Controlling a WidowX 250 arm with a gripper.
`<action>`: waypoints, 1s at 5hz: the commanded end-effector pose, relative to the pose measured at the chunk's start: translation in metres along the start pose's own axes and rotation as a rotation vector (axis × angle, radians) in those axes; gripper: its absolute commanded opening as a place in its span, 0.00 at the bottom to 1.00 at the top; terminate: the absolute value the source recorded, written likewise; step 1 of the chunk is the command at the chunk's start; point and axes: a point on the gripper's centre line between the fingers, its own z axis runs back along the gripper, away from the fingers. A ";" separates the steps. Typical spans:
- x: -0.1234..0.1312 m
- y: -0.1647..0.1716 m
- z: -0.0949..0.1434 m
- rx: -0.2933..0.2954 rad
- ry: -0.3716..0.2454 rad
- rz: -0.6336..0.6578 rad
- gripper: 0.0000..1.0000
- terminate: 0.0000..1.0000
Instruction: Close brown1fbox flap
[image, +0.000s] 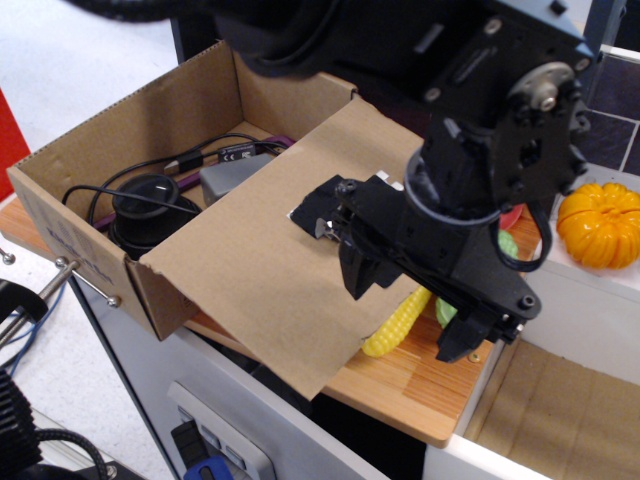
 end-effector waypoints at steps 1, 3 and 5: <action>0.000 0.000 0.000 0.000 0.000 0.000 1.00 0.00; -0.005 -0.028 -0.015 0.012 0.033 0.010 1.00 0.00; -0.009 -0.047 -0.024 0.098 0.041 -0.028 1.00 0.00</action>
